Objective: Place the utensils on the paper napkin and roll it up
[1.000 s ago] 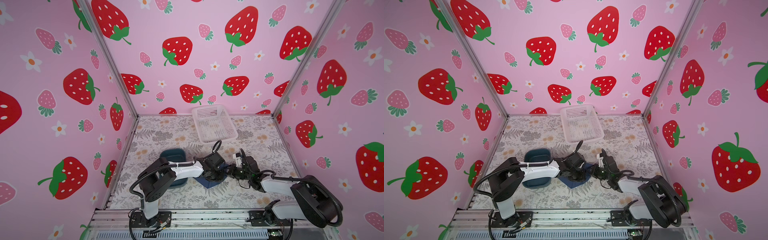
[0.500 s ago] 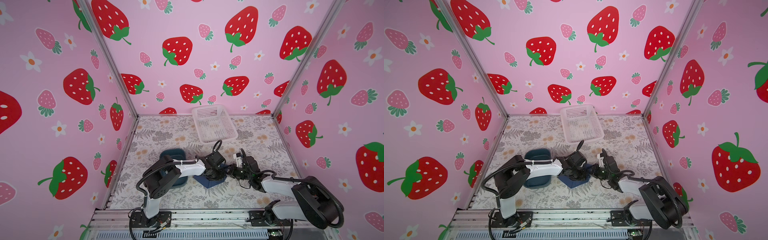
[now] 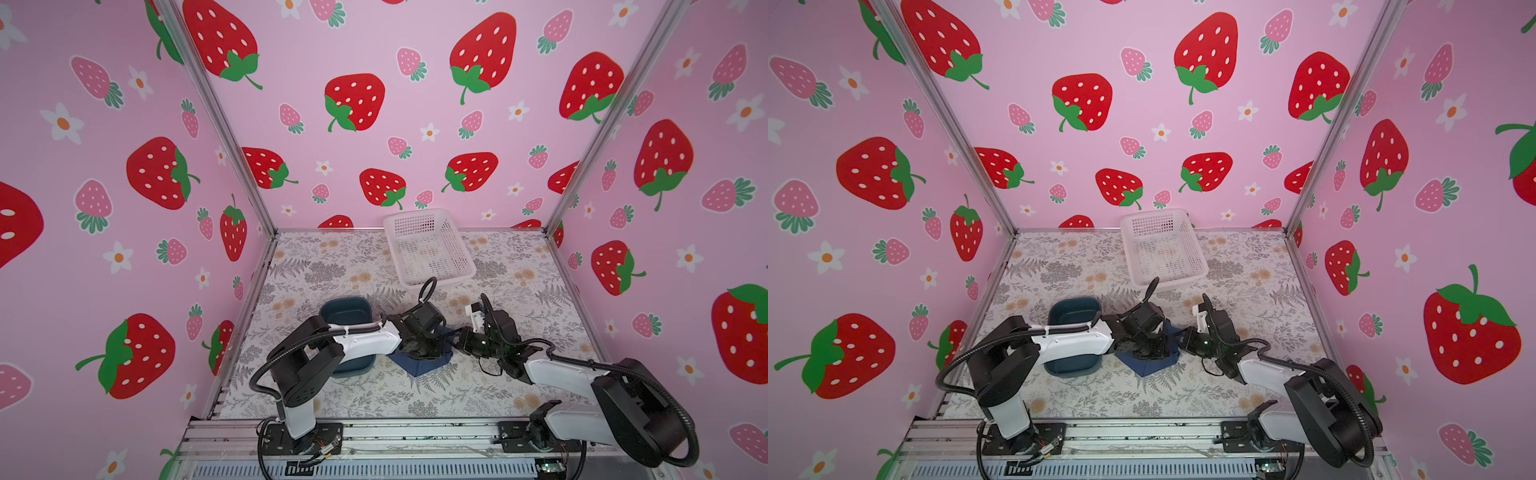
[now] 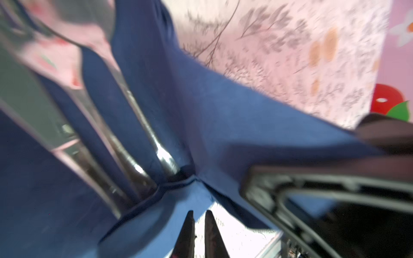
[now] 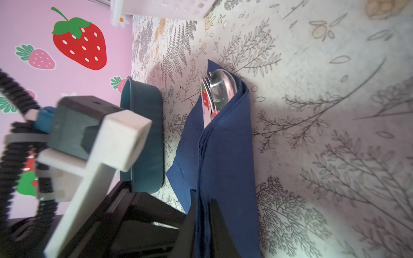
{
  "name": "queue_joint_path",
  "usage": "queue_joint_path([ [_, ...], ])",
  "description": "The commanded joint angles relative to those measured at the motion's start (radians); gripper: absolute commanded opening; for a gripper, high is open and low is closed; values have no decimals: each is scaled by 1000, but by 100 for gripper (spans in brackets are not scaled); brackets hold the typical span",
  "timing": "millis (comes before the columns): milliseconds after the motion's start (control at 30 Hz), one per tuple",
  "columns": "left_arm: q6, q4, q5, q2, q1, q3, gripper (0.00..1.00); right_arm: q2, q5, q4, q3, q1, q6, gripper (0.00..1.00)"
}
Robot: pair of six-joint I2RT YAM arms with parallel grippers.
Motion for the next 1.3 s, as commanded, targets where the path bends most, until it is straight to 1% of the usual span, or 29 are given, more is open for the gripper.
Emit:
queue_joint_path([
  [0, -49, 9, -46, -81, 13, -55, 15, 25, -15, -7, 35, 24, -21, 15],
  [100, -80, -15, -35, -118, 26, -95, 15, 41, -9, -8, 46, 38, -20, 16],
  [233, -120, 1, -1, -121, 42, -137, 13, 52, -5, -5, 55, 52, -18, 17],
  [333, -141, 33, 18, -117, 55, -156, 13, 64, -20, -6, 66, 62, -22, 23],
  [433, -154, 62, 35, -123, 68, -170, 13, 78, -41, -7, 72, 71, -26, 31],
  [567, -153, 67, 36, -139, 74, -175, 14, 91, -52, -5, 76, 83, -27, 40],
  [733, -153, 66, 46, -122, 76, -169, 14, 114, -57, 3, 85, 97, -23, 48],
  [833, -163, 64, 41, -123, 77, -170, 14, 130, -64, 5, 93, 104, -22, 51],
  [900, -166, 57, 25, -140, 80, -174, 15, 136, -66, 9, 96, 109, -22, 51],
  [933, -167, 46, 13, -155, 83, -177, 16, 137, -66, 7, 97, 110, -24, 51],
  [967, -170, 34, 0, -172, 91, -180, 18, 140, -67, 8, 98, 111, -24, 54],
  [1067, -189, 36, -9, -222, 117, -211, 24, 141, -67, 10, 96, 112, -25, 58],
  [1167, -217, 66, -2, -267, 148, -247, 36, 143, -80, 11, 93, 113, -33, 60],
  [1267, -229, 104, 39, -282, 177, -262, 47, 143, -90, 10, 88, 113, -39, 61],
])
